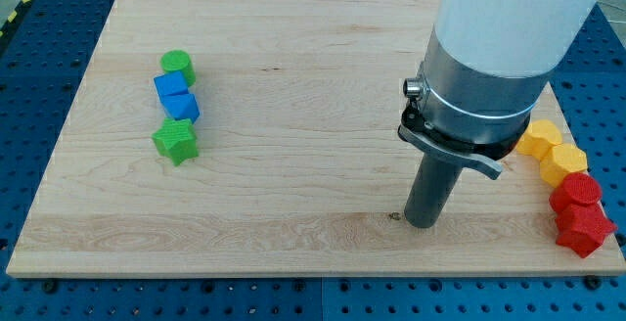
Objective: Place the arm to the bottom center
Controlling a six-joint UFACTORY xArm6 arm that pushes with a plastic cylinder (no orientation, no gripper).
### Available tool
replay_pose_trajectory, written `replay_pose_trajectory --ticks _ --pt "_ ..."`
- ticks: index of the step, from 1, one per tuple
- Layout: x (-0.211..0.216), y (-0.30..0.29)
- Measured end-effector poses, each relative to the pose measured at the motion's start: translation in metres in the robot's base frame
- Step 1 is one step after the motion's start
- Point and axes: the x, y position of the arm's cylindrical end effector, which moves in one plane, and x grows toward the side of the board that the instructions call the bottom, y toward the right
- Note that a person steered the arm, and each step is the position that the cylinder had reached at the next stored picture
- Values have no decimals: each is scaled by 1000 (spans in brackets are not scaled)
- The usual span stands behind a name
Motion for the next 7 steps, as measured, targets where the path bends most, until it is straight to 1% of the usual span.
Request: replay_pose_trajectory --ticks 4,6,7 --pt "6 0" --pt "37 -3" --pt "45 -15"
